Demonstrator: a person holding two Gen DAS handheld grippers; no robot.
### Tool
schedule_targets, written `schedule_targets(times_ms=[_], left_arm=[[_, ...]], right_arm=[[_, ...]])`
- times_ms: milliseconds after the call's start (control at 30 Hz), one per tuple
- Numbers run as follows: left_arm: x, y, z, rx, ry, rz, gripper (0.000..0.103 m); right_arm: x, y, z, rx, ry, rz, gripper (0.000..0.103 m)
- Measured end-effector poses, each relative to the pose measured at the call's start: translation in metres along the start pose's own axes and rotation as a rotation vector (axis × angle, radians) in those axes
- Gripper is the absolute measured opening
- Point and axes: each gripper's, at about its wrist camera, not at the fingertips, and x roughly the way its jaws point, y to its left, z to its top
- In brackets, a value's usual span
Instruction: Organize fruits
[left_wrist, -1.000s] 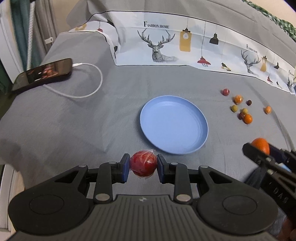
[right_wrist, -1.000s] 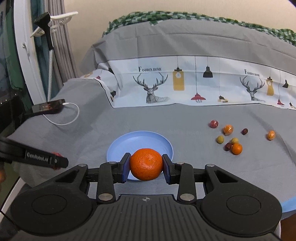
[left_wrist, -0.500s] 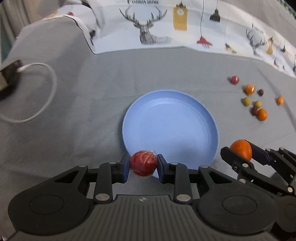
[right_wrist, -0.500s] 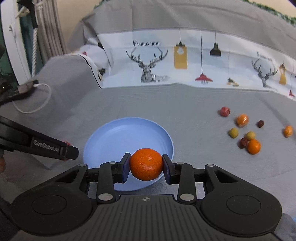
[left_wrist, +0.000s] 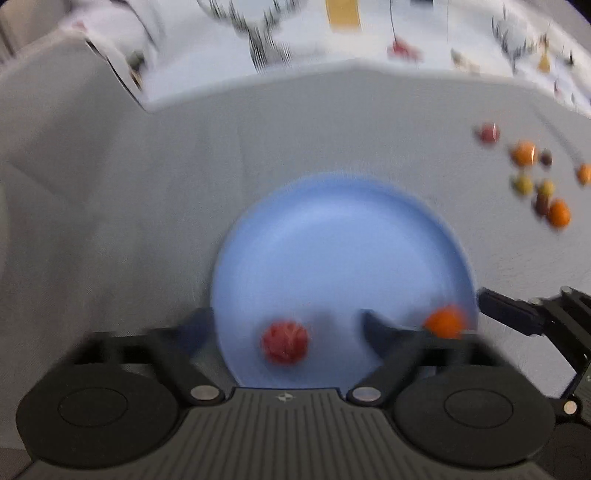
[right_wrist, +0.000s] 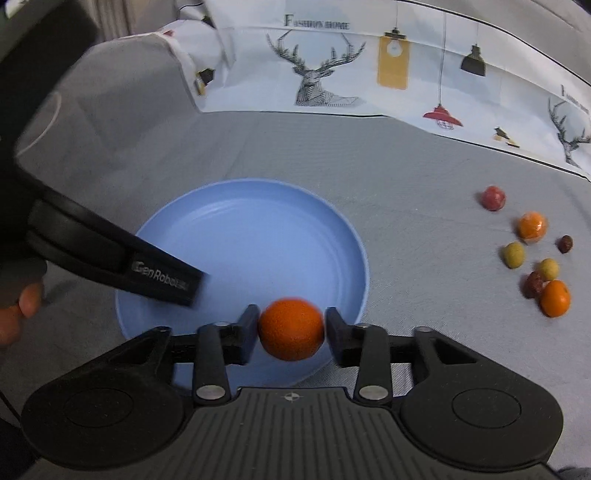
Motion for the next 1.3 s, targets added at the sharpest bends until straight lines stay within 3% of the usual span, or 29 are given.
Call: schedule_targets(times_ms=[67,100,167,333,400,500,700,900,1033,1300], left_arm=[[-0.024,0.008,-0.004,-0.012,-0.084,0.022,0.103],[-0.035,0.012,-0.009,-0.007,-0.091,0.016,0.103],[-0.053,0.017,-0.022,-0.017,-0.078,0.028,0.103],[-0.094,0.030,-0.077,-0.111,0.016,0.058,0.103],[-0.113,0.032,-0.102,-0.180,0.034,0.047,0.103],[-0.138,0.031,-0.115,-0.179,0.010,0.042,0.103],[-0.185,0.022,-0.122,-0.158,-0.147,0.054,0.103],[-0.212,-0.001,-0.126,-0.114,-0.200,0.027,0.103],[-0.234,-0.005,-0.136,-0.105,-0.265,0.031,0.103],[-0.257,-0.007,-0.150,-0.113,-0.308,0.042,0.103]], right_arm=[[-0.016,-0.005,0.002,0.023,-0.010,0.005,0.076],[-0.025,-0.010,0.001,0.036,-0.013,0.009,0.079],[-0.046,-0.015,-0.007,0.061,-0.013,0.016,0.090],[-0.101,-0.012,-0.039,0.105,0.012,0.055,0.098],[-0.119,-0.003,-0.047,0.089,-0.024,0.048,0.100],[-0.147,0.005,-0.049,0.054,-0.119,0.018,0.101],[-0.194,0.013,-0.062,0.028,-0.241,-0.047,0.102],[-0.232,0.017,-0.074,0.012,-0.324,-0.105,0.102],[-0.248,0.016,-0.082,0.029,-0.355,-0.111,0.102],[-0.268,0.023,-0.093,0.003,-0.403,-0.098,0.102]])
